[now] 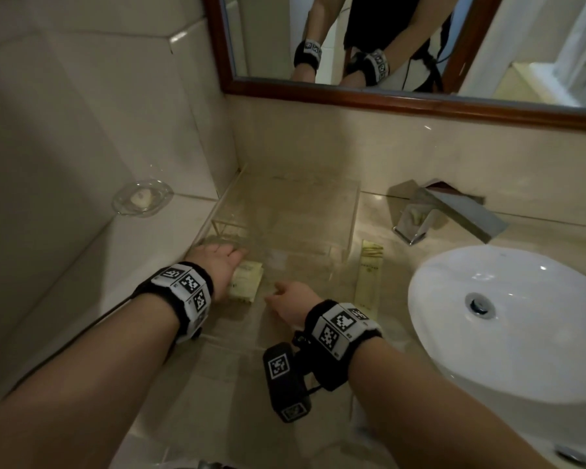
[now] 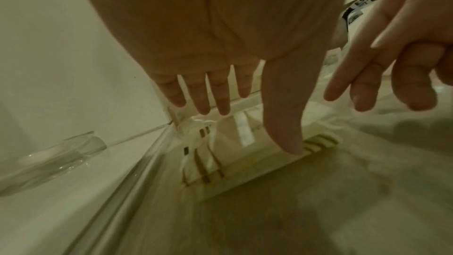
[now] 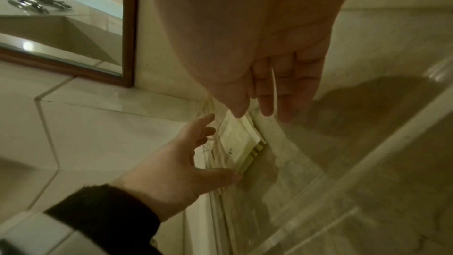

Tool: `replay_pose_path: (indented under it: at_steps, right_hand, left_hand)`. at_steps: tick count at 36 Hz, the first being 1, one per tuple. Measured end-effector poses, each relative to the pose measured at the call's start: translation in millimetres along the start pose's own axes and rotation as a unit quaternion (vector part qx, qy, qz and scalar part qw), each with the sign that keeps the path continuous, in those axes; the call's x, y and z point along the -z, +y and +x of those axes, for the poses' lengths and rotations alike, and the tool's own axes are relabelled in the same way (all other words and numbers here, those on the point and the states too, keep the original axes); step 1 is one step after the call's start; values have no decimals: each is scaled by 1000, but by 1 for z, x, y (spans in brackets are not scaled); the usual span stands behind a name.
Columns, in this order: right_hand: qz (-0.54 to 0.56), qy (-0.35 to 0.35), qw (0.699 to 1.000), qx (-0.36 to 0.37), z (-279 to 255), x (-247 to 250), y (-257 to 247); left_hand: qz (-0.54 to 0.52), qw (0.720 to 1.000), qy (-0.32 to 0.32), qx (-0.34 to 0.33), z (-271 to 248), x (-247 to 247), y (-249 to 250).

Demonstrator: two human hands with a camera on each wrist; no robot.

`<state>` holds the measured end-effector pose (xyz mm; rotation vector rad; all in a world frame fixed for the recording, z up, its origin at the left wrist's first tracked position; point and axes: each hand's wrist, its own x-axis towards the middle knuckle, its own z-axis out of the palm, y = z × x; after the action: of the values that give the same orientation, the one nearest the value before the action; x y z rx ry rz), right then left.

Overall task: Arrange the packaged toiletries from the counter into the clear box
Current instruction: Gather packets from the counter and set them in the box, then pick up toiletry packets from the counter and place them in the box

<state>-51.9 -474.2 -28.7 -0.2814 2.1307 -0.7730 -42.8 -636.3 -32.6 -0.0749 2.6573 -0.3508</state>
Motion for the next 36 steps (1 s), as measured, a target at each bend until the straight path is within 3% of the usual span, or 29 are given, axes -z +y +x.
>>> replay_pose_path:
  at_steps: [15, 26, 36]
  right_hand:
    - [149, 80, 986, 0, -36, 43, 54]
    - [254, 152, 955, 9, -79, 91, 125]
    - [323, 210, 923, -2, -138, 153, 224]
  left_hand:
    - [-22, 999, -8, -39, -12, 26, 54]
    - [-89, 988, 39, -122, -22, 88, 169]
    - [-152, 974, 28, -167, -41, 122, 285]
